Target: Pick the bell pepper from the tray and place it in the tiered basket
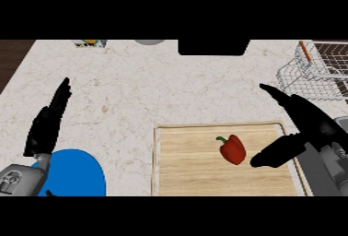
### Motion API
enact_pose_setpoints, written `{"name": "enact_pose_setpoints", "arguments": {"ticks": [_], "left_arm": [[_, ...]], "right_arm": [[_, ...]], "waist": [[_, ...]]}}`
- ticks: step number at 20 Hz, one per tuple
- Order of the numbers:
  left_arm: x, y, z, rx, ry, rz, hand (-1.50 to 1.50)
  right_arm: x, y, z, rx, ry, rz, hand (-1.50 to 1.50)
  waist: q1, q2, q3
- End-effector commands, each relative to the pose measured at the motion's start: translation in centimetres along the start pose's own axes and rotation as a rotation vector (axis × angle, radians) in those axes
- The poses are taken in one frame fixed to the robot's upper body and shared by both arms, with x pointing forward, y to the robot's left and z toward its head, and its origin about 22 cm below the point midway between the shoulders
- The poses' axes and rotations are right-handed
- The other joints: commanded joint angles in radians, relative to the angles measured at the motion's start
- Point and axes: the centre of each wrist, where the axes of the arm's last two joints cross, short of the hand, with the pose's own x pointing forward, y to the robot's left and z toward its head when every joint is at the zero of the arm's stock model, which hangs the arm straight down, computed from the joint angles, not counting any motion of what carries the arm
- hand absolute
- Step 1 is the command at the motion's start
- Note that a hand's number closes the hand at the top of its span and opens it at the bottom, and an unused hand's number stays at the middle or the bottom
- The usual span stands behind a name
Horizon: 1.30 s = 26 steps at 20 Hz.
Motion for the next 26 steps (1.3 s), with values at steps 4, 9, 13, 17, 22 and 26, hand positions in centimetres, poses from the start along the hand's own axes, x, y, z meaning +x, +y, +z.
{"name": "enact_pose_setpoints", "arguments": {"ticks": [4, 9, 13, 17, 22, 26], "left_arm": [[-0.3, 0.4, -0.2, -0.001, -0.002, -0.017, 0.0], [-1.2, -0.8, 0.6, -0.004, -0.003, -0.012, 0.0], [0.5, 0.6, 0.1, 0.01, 0.01, 0.01, 0.0], [-1.4, -0.6, 0.6, 0.005, -0.002, 0.0, 0.0], [-0.1, -0.1, -0.1, 0.013, 0.005, -0.014, 0.0], [-0.9, -0.9, -0.9, 0.004, 0.003, -0.002, 0.0]], "right_arm": [[1.2, 2.5, -1.5, 0.06, 0.144, 0.088, -1.5], [2.1, 3.7, -2.0, 0.09, 0.171, 0.132, -1.5], [-0.5, 5.0, -1.3, 0.092, 0.168, 0.138, -1.5], [0.1, 6.8, -1.7, 0.071, 0.149, 0.188, -1.5], [0.5, 7.1, 0.7, 0.022, 0.153, 0.235, -1.5], [2.6, 7.0, -0.2, 0.001, 0.154, 0.29, -1.5]], "waist": [[-0.01, -0.002, 0.001], [-0.01, -0.002, 0.001], [-0.015, -0.003, 0.001], [-0.014, -0.001, 0.001], [-0.021, -0.003, 0.001], [-0.017, -0.002, 0.0]]}}
